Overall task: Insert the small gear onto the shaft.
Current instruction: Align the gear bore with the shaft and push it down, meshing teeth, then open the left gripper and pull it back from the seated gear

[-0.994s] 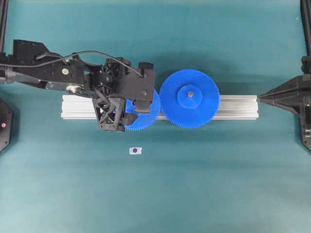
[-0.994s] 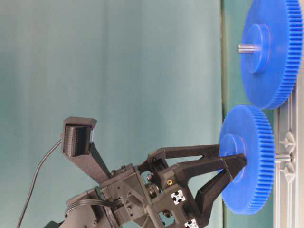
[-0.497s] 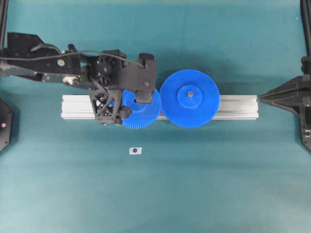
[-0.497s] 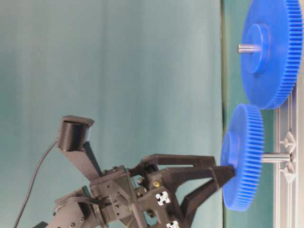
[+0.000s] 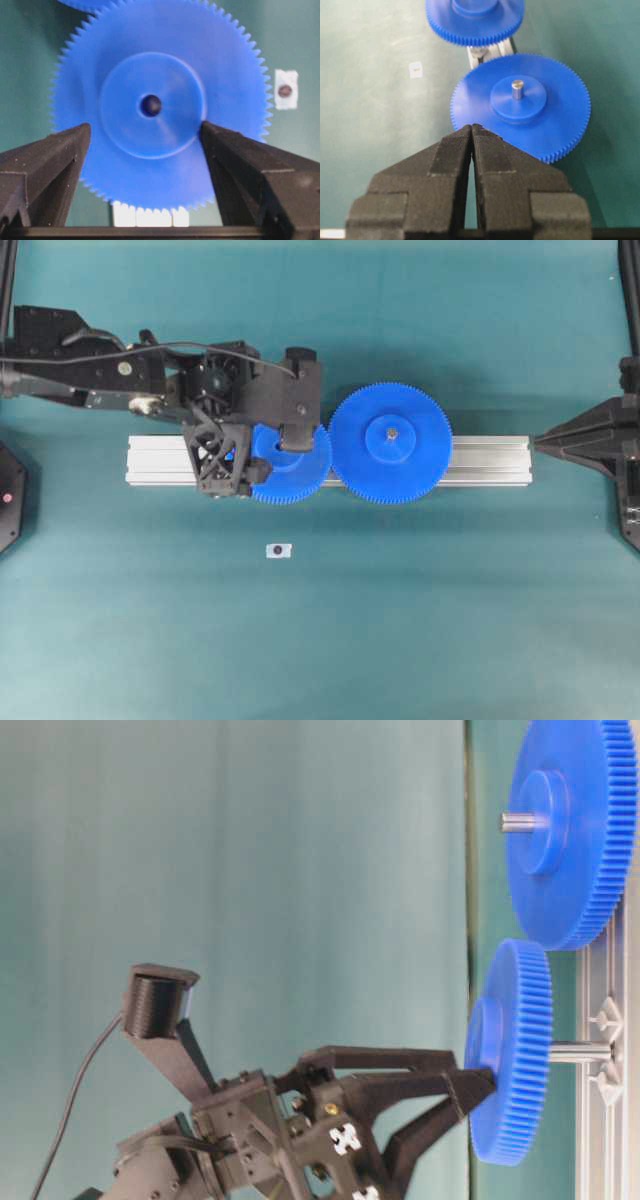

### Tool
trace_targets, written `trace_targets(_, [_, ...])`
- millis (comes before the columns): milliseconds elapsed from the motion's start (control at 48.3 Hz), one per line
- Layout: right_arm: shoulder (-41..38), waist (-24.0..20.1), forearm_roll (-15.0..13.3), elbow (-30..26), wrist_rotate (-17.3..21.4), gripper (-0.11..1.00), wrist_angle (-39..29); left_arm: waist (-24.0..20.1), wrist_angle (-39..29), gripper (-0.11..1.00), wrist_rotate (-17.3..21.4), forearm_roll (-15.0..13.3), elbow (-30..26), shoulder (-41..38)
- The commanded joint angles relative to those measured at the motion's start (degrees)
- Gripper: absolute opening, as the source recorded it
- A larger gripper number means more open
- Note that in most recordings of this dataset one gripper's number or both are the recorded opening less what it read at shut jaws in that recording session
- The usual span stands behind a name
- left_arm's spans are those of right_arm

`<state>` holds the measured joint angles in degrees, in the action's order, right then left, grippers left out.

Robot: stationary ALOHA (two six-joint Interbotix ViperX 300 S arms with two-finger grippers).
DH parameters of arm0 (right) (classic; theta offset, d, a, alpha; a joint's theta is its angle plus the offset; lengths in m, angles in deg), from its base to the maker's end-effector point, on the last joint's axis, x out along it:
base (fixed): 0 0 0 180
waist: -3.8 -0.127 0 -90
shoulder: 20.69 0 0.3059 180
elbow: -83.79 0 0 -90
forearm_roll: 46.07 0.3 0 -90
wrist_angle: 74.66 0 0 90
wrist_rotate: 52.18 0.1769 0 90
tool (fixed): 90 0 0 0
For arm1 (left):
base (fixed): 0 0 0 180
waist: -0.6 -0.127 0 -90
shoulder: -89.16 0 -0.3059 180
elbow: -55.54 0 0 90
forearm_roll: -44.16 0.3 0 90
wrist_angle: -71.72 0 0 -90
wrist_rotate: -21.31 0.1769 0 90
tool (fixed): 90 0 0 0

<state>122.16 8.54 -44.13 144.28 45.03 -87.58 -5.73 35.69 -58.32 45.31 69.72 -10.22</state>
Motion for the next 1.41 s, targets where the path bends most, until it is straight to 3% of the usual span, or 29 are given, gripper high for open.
trace_targets(0, [-0.44,0.18,0.09,-0.62,0.53,0.1,0.62,0.7,0.35,0.86,-0.18,0.18,0.09,0.62])
trace_targets(746, [-0.44,0.26,0.09,-0.53,0.53,0.1,0.62,0.26,0.35,0.86,0.18,0.18,-1.05,0.62])
trace_targets(1388, [0.18,0.26,0.09,-0.53,0.53,0.1,0.35,0.26,0.26,0.86,-3.34,0.18,6.42,15.38])
